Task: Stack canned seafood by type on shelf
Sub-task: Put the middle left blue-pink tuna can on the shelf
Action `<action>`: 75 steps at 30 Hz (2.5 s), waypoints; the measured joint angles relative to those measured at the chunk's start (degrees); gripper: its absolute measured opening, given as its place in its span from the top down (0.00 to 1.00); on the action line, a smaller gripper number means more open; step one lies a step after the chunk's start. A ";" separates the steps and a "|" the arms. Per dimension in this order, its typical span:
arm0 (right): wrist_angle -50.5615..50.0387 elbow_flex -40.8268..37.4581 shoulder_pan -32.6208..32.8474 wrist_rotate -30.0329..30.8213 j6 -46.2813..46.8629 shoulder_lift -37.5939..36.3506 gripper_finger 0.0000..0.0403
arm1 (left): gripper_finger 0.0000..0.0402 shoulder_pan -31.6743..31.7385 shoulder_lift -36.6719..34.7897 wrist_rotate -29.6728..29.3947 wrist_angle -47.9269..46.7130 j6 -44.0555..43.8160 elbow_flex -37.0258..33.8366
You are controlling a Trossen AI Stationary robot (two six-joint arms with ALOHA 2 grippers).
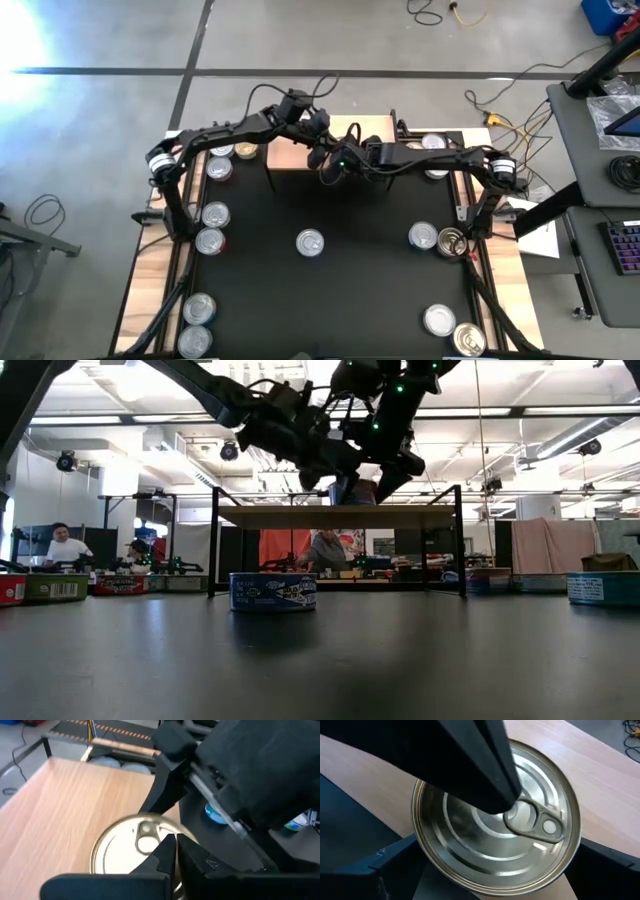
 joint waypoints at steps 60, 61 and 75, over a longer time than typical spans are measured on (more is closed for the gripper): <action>7.58 -0.09 -5.04 -10.53 9.77 -5.43 0.70 | 1.00 0.03 -36.21 -6.40 -22.03 1.42 -6.74; 7.60 -0.09 -5.22 -10.56 9.52 -5.41 0.72 | 1.00 0.01 -37.33 -6.42 -21.98 0.98 -8.13; 5.06 0.13 -10.95 -10.30 6.96 -3.99 0.91 | 1.00 0.01 -50.06 -6.47 -21.44 -2.68 -21.52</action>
